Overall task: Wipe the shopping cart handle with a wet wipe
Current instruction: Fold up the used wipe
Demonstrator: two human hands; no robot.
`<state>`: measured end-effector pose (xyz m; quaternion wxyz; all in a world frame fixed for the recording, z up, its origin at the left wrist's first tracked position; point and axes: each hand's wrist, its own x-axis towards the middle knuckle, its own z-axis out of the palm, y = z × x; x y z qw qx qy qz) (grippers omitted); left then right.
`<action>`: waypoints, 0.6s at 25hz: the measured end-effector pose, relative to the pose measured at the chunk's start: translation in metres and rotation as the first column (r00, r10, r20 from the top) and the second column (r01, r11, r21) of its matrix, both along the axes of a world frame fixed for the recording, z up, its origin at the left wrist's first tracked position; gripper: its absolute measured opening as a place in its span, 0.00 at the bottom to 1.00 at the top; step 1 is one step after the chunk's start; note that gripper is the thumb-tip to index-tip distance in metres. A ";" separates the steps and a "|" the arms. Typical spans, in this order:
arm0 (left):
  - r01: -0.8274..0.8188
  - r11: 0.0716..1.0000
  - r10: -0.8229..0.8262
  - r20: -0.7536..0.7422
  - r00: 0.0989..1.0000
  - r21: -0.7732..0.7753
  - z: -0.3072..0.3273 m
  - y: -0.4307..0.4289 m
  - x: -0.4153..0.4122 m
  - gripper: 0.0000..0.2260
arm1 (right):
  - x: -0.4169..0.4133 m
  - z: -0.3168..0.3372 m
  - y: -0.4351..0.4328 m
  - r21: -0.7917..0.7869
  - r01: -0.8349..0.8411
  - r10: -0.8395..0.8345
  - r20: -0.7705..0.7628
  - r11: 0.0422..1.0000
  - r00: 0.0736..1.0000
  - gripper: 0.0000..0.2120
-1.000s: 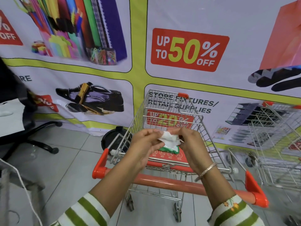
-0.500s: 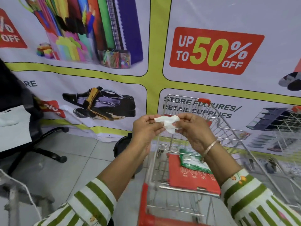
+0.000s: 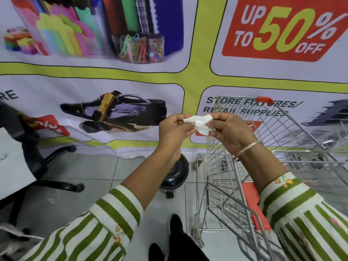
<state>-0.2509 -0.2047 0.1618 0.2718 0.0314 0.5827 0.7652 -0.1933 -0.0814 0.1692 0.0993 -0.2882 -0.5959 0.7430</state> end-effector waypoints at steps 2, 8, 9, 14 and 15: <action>-0.008 1.000 0.008 0.019 1.000 -0.012 -0.006 -0.005 -0.014 0.07 | -0.014 -0.006 -0.006 -0.021 0.009 -0.009 0.005 1.000 1.000 0.12; -0.070 0.997 0.072 0.051 0.996 -0.028 -0.027 -0.013 -0.054 0.07 | -0.057 -0.027 -0.013 -0.103 -0.008 0.009 0.010 0.995 1.000 0.14; -0.086 0.996 0.088 0.062 0.994 -0.037 -0.033 -0.012 -0.060 0.07 | -0.065 -0.032 -0.012 -0.128 -0.001 0.004 0.016 0.992 1.000 0.14; -0.183 0.974 0.206 0.197 0.958 -0.130 -0.077 -0.002 -0.091 0.07 | -0.099 -0.077 -0.008 -0.216 0.070 -0.043 0.127 0.974 0.991 0.15; -0.203 0.963 0.241 0.224 0.944 -0.180 -0.090 0.003 -0.098 0.08 | -0.107 -0.092 -0.008 -0.192 0.105 -0.072 0.168 0.976 0.983 0.14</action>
